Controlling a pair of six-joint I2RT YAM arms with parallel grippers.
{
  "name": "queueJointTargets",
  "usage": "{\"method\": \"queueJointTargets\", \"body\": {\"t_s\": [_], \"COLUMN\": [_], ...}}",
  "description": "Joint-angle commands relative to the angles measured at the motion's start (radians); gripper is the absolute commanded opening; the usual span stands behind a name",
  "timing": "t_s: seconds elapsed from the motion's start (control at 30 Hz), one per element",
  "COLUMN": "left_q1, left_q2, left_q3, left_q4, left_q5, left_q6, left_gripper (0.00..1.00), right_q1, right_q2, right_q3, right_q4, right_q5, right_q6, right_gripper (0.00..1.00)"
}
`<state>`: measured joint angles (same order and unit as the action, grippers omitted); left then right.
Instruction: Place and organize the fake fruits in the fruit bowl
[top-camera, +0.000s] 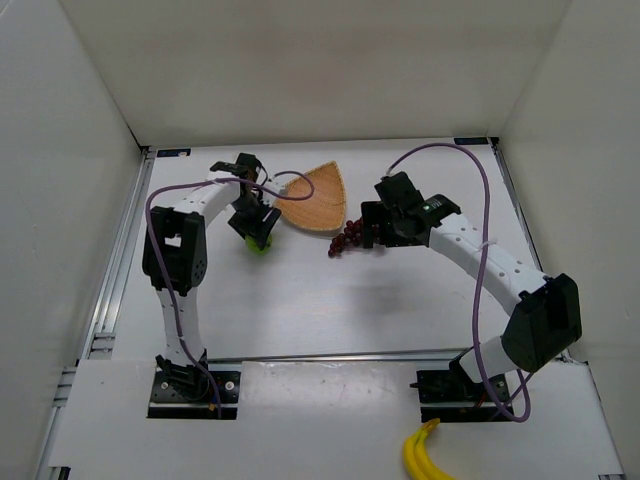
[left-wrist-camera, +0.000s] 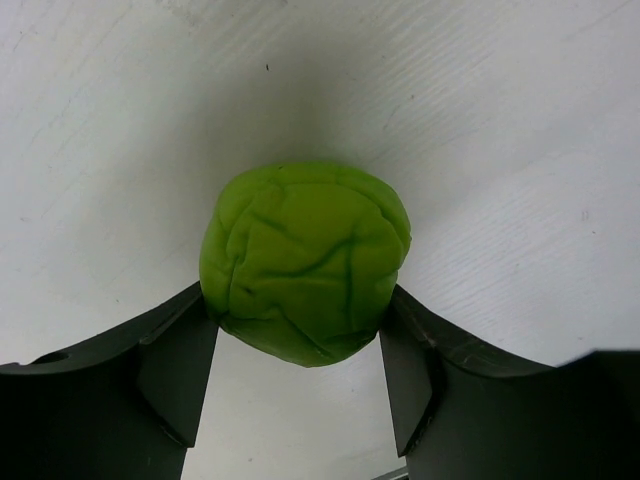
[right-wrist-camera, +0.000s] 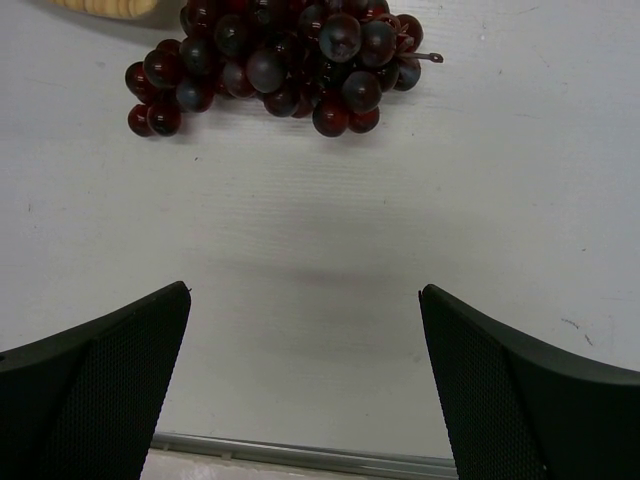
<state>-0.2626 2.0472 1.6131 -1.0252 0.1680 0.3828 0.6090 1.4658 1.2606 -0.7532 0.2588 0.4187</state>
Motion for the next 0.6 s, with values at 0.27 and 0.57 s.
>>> {"method": "queueJointTargets", "body": {"t_s": [0.27, 0.57], "left_q1": [-0.082, -0.130], "left_q2": [-0.205, 0.158], "left_q3": [0.126, 0.520], "left_q4": [0.135, 0.174], "left_q5": [-0.036, 0.015], "left_q6": [-0.053, -0.104], "left_gripper": [0.43, 0.49], "right_q1": [-0.032, -0.032], "right_q2": [0.036, 0.203], "right_q3": [0.042, 0.220], "right_q4": [0.020, -0.061], "right_q5": [-0.029, 0.052], "right_q6": [-0.020, -0.271], "right_gripper": [1.00, 1.00]}}
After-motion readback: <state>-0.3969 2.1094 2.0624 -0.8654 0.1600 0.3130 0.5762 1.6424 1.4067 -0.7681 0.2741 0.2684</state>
